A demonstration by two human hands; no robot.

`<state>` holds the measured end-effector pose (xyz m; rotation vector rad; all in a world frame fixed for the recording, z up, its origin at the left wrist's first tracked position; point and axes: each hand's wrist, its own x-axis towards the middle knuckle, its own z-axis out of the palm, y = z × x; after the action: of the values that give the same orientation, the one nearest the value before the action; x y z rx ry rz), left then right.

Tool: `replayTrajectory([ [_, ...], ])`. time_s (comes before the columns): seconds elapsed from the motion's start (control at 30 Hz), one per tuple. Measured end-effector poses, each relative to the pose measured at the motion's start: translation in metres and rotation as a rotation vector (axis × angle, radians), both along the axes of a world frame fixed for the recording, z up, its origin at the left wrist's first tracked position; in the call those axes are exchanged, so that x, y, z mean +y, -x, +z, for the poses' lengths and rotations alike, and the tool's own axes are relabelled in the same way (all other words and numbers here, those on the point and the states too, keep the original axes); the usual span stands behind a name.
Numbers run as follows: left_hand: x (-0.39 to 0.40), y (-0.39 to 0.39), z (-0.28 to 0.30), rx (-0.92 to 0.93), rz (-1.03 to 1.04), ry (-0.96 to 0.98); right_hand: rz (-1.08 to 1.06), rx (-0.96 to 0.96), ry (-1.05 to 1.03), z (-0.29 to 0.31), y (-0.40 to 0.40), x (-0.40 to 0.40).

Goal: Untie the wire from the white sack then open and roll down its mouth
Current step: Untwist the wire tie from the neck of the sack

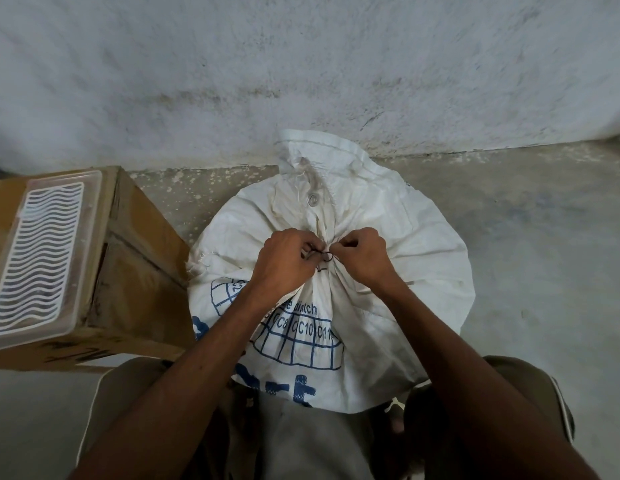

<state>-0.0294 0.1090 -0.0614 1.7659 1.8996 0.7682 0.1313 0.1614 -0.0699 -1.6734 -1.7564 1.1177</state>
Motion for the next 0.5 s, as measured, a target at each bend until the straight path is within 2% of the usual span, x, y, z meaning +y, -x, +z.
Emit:
replayTrajectory([
  [0.33,-0.004,0.003,0.003,0.060,-0.103,0.005,-0.061,0.296,0.261,0.003,-0.011,0.005],
  [0.43,-0.005,0.004,0.001,0.107,-0.108,0.045,-0.064,0.326,0.295,0.004,-0.012,0.006],
  [0.5,-0.005,0.001,0.000,0.125,-0.118,0.056,-0.026,0.246,0.226,0.003,-0.012,0.006],
])
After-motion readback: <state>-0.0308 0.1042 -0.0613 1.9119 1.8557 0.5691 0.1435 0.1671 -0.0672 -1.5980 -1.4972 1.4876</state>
